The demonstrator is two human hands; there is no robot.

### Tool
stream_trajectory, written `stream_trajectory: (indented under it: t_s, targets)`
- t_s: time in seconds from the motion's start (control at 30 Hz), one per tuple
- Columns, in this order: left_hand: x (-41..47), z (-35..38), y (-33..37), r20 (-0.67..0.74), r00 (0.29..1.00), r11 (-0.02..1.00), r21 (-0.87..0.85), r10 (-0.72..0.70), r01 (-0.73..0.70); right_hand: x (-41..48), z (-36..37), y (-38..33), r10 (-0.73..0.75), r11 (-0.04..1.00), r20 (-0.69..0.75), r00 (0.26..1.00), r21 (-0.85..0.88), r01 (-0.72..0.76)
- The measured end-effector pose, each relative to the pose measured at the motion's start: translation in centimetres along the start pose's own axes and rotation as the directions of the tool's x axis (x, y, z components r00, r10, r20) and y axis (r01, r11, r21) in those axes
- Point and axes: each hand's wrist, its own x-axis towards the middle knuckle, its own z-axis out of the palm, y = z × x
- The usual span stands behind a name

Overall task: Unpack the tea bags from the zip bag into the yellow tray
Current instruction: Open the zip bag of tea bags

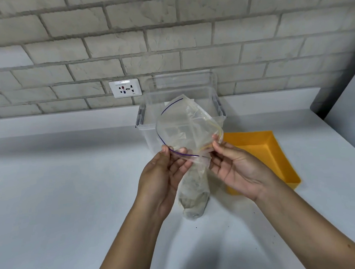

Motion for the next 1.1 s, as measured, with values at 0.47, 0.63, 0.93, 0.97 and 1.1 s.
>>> stream_trajectory:
  t_s: [0.47, 0.63, 0.93, 0.97, 1.1]
  targets:
    - [0.6, -1.4, -1.2, -0.050, 0.996, 0.941, 0.334, 0.077, -0.056, 0.5, -0.1, -0.1, -0.089, 0.987, -0.096, 0.991, -0.144, 0.074]
    - [0.5, -1.6, -2.1, -0.053, 0.998, 0.981, 0.191, 0.043, -0.032, 0.2, 0.4, 0.1, -0.109, 0.983, -0.106, 0.988, -0.162, 0.091]
    - [0.2, -1.6, -3.2, 0.120, 0.979, 0.983, -0.050, -0.167, 0.174, 0.7, 0.8, 1.3, -0.217, 0.902, -0.176, 0.960, -0.412, 0.128]
    - [0.4, -1.7, -3.1, 0.106, 0.974, 0.964, -0.155, -0.203, 0.217, 0.9, 0.7, 1.2, -0.156, 0.946, -0.176, 0.972, -0.311, 0.095]
    - [1.5, -3.0, -3.0, 0.078, 0.958, 0.864, -0.417, -0.275, 0.281, 1.7, -0.2, 1.2, 0.132, 0.986, -0.153, 0.979, 0.122, -0.114]
